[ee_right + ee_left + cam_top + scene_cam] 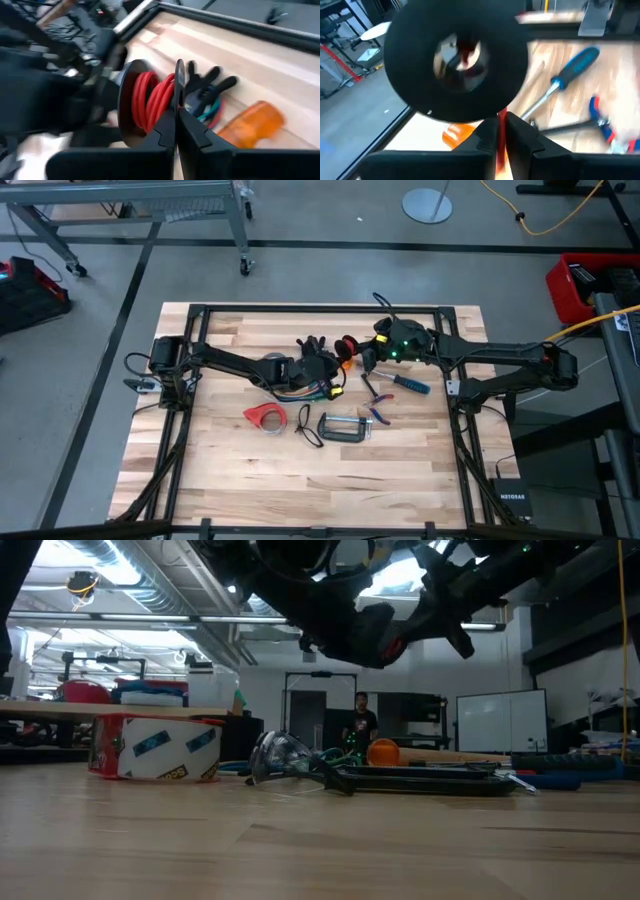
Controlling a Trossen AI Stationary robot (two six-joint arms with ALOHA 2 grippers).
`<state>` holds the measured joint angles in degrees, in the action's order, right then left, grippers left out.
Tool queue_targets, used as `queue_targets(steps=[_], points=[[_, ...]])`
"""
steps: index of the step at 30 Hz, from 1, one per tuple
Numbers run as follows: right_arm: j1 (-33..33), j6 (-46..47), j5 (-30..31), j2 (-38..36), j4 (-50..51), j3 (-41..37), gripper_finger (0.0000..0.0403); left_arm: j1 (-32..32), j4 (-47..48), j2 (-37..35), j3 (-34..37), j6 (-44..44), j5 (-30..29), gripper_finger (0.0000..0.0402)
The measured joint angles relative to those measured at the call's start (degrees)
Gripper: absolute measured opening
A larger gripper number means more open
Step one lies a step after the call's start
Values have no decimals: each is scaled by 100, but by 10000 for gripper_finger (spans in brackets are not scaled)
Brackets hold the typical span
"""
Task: Coil cords
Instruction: Coil the red wire
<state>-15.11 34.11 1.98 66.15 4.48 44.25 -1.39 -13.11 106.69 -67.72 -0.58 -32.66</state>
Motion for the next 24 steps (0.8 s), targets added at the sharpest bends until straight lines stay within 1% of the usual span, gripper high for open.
queue_targets(steps=[7, 12, 18, 24], points=[[9, -1, -351, -26, -49, 15, 5, -28, 118, 22, 26, -94, -51, 56], [9, -42, -524, -26, -19, 15, 5, -29, 119, 22, 26, -96, -82, 70], [9, -139, -1086, -20, 12, 11, 5, -46, 527, -9, 22, -96, -789, 74], [9, -157, -1543, -17, 51, 11, 5, -48, 930, -156, 17, -95, -1082, 74]])
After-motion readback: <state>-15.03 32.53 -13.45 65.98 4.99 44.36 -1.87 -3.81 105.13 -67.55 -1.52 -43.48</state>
